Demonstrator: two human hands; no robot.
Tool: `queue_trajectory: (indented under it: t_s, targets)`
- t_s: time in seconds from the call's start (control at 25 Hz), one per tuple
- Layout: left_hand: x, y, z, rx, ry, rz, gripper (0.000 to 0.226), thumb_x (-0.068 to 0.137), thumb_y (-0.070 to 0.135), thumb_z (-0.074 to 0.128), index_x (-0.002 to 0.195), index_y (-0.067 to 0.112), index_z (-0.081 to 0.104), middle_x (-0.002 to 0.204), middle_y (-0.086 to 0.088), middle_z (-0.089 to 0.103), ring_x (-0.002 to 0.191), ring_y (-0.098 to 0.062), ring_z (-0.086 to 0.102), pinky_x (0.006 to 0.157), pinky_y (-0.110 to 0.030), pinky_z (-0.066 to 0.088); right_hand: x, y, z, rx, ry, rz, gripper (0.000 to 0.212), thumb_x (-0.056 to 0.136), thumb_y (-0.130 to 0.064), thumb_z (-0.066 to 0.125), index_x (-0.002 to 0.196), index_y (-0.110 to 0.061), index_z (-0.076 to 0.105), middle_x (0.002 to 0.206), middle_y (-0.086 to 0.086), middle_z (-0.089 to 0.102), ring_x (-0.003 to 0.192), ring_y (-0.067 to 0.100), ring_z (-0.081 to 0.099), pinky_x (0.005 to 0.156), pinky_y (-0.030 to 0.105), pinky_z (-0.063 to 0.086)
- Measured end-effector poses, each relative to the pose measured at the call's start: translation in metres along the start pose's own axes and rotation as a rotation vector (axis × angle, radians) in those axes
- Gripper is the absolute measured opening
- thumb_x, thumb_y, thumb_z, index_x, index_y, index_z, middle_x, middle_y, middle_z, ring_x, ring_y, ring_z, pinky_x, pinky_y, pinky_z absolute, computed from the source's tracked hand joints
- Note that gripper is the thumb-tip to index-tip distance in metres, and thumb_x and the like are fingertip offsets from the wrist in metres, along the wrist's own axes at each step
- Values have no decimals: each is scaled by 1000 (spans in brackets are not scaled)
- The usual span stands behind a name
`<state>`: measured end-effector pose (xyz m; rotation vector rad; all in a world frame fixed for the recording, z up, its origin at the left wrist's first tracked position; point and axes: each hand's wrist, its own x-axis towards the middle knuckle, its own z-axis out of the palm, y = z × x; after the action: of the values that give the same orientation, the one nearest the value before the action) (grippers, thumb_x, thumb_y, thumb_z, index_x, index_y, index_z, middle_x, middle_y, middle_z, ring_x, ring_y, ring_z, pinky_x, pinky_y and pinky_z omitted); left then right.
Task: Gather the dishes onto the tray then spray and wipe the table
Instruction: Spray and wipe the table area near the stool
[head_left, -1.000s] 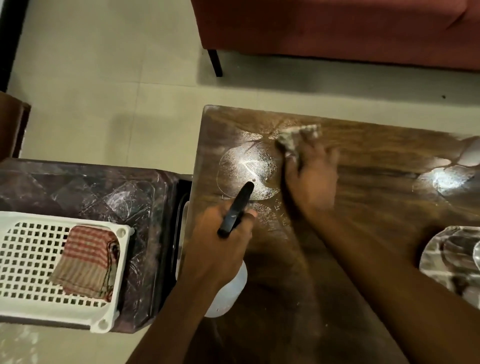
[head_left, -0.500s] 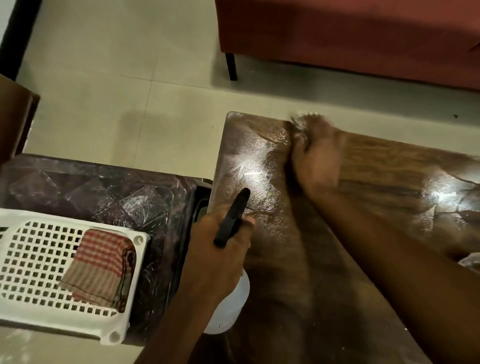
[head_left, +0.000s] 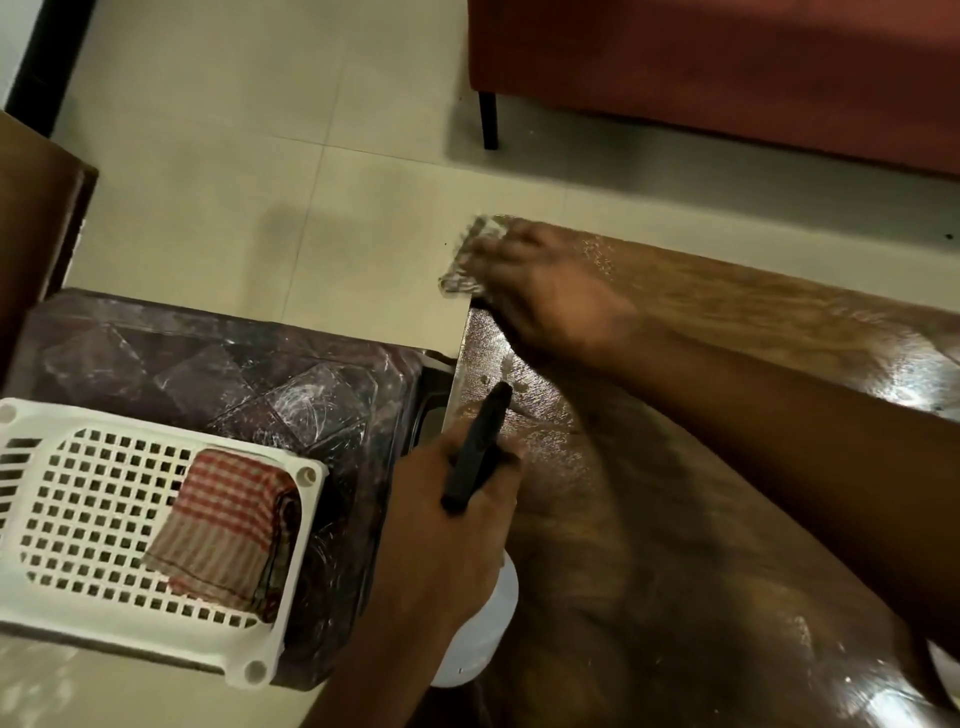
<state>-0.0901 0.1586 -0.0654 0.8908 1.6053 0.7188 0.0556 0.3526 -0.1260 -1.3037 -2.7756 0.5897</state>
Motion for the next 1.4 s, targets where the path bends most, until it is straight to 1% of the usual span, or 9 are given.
queue_trajectory:
  t_s: [0.08, 0.24, 0.48, 0.72, 0.8, 1.0, 1.08, 1.32, 1.4]
  targets:
    - [-6, -1, -2, -16, 12, -5, 23, 85, 54, 67, 82, 33, 75, 69, -1, 75, 43, -15, 60, 50, -54, 61, 1, 16, -7, -68, -78, -129, 50, 108, -46, 37, 156, -35, 45, 167, -6, 42, 148, 29, 38, 113, 55, 45]
    - [-22, -2, -5, 12, -25, -52, 27, 87, 47, 70, 84, 21, 74, 80, -17, 75, 39, -17, 53, 49, -58, 54, 4, 12, -1, 89, 217, 343, 46, 107, -28, 51, 153, -28, 54, 162, -4, 50, 140, 29, 44, 113, 50, 45]
    - [-51, -13, -8, 63, -42, -76, 26, 89, 42, 66, 77, 19, 72, 57, -13, 62, 36, -6, 47, 49, -40, 46, -107, 6, 17, -29, -95, -450, 43, 110, -32, 45, 151, -22, 56, 158, 3, 54, 140, 31, 48, 109, 45, 47]
    - [-80, -23, 5, 88, -30, -32, 19, 87, 47, 67, 87, 28, 71, 60, -9, 64, 41, -8, 55, 52, -32, 46, -118, 17, 18, 185, 482, 886, 51, 102, -26, 51, 153, -27, 53, 164, 2, 47, 140, 37, 43, 116, 40, 38]
    - [-90, -28, 5, 31, -5, -59, 17, 85, 46, 69, 90, 31, 74, 68, -16, 69, 42, -9, 55, 52, -39, 47, -100, -33, 34, 250, 431, 723, 52, 101, -24, 53, 153, -25, 54, 163, 1, 48, 143, 35, 40, 120, 42, 38]
    - [-123, -45, 4, 108, 37, -69, 25, 86, 46, 68, 95, 26, 79, 75, 4, 78, 47, -5, 60, 64, -39, 48, -154, -99, 69, 17, -170, -428, 54, 103, -29, 46, 156, -27, 47, 165, -1, 43, 150, 32, 36, 114, 51, 44]
    - [-135, -51, 5, 96, 80, -81, 16, 86, 40, 67, 87, 28, 77, 77, -3, 78, 44, -7, 58, 61, -41, 47, -175, -58, 58, -25, -128, -541, 48, 103, -22, 54, 151, -21, 56, 159, 2, 53, 143, 32, 46, 109, 46, 49]
    - [-174, -67, 17, 110, 176, -159, 19, 91, 25, 79, 73, 20, 75, 68, -14, 73, 53, -32, 62, 66, -54, 56, -219, 9, 33, 189, 533, 977, 52, 100, -28, 50, 151, -22, 57, 158, 7, 53, 136, 41, 46, 115, 40, 36]
    - [-182, -72, 21, 102, 186, -171, 17, 92, 10, 78, 77, 17, 76, 72, -14, 76, 52, -24, 63, 66, -50, 55, -210, -43, 49, 232, 548, 1042, 54, 100, -24, 52, 154, -22, 54, 163, 4, 47, 141, 38, 42, 119, 39, 33]
